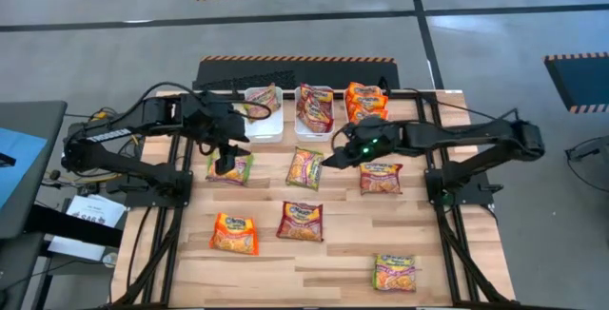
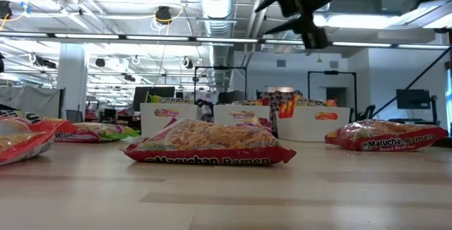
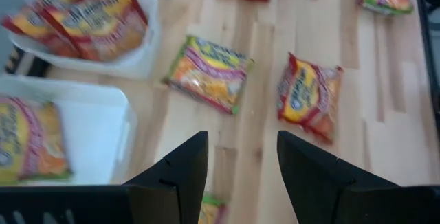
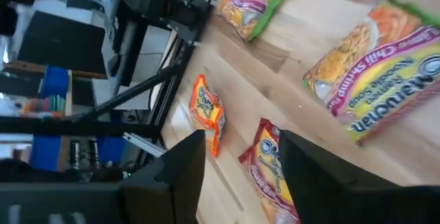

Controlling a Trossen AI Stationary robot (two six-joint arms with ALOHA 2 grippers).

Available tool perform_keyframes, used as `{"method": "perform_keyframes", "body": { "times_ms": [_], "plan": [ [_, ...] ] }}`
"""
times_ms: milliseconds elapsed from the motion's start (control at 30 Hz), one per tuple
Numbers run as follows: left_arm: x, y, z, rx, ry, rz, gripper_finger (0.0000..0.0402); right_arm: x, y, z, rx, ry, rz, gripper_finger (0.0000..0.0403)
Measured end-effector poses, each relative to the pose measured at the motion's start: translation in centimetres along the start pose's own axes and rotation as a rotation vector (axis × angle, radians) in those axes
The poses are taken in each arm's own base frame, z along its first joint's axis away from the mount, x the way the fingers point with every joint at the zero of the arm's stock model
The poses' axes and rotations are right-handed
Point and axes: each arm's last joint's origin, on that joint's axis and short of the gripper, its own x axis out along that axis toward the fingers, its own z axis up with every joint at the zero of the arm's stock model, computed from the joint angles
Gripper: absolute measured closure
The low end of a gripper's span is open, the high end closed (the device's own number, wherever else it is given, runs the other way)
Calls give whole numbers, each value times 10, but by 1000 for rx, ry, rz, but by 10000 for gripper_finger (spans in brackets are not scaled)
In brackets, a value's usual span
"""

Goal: Sort Maruchan noodles
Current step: Put the green noodle pack into the left white bin

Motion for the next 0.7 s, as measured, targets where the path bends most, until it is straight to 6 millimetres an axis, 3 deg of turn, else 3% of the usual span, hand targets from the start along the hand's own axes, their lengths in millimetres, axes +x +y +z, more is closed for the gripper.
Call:
{"method": "perform_keyframes", "body": {
  "times_ms": [200, 400, 533, 700],
  "plan": [
    [-1, -1, -8, -37, 79, -45, 241, 32, -7, -2, 112, 46, 30, 172],
    [3, -1, -17, -86, 127, -46, 249, 48, -7, -8, 113, 20, 39, 174],
    [14, -1, -29, -118, 99, -60, 250, 53, -11, -13, 107, 12, -7, 175],
    [42, 1, -41, -193, -1, -68, 250, 52, -17, -14, 112, -10, -83, 175]
  ]
}}
